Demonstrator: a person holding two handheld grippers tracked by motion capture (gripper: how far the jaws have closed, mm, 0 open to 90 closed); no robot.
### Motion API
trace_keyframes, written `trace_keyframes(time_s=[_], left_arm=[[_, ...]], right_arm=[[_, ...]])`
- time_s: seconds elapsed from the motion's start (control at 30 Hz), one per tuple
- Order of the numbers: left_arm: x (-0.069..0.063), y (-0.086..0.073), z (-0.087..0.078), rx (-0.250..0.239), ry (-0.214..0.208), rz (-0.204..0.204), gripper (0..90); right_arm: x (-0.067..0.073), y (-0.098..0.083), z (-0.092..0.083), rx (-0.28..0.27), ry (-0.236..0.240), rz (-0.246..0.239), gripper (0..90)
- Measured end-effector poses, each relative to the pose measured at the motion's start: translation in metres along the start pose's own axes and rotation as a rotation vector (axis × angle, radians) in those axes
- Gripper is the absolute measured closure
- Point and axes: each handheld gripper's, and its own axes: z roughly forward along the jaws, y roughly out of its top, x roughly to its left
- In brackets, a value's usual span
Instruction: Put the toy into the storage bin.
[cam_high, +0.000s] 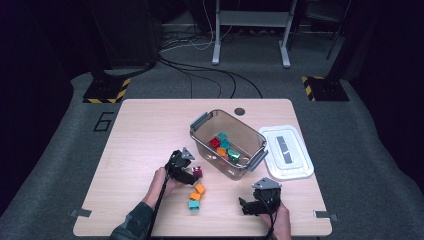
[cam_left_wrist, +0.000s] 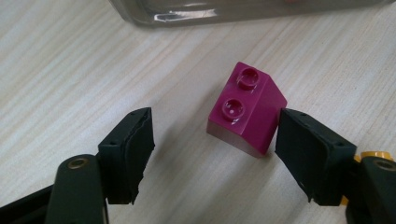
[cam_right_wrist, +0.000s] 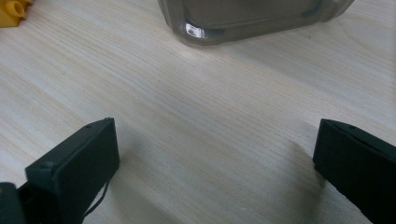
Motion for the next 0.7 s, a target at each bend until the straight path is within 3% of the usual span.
trace_keyframes(time_s=[0.1, 0.27, 0.47, 0.7], left_arm=[[-0.0019, 0.0009, -0.0003, -0.036, -0.012, 0.031, 32.2], [-0.0066, 0.0021, 0.0037, -0.018, -0.026, 0.067, 40.7], [-0.0065, -0.0012, 0.0038, -0.025, -0.049, 0.067, 56.6], [-0.0034, -0.0052, 0.0019, -0.037, -0.058, 0.050, 58.7]], right_arm=[[0.0000, 0.0000, -0.0001, 0.000, -0.002, 0.000, 0.0], [0.0000, 0.0000, -0.0001, 0.000, -0.002, 0.000, 0.0], [0.0000, 0.0000, 0.0000, 0.000, 0.000, 0.000, 0.0], [0.0000, 0.0000, -0.0001, 0.000, -0.001, 0.000, 0.0]])
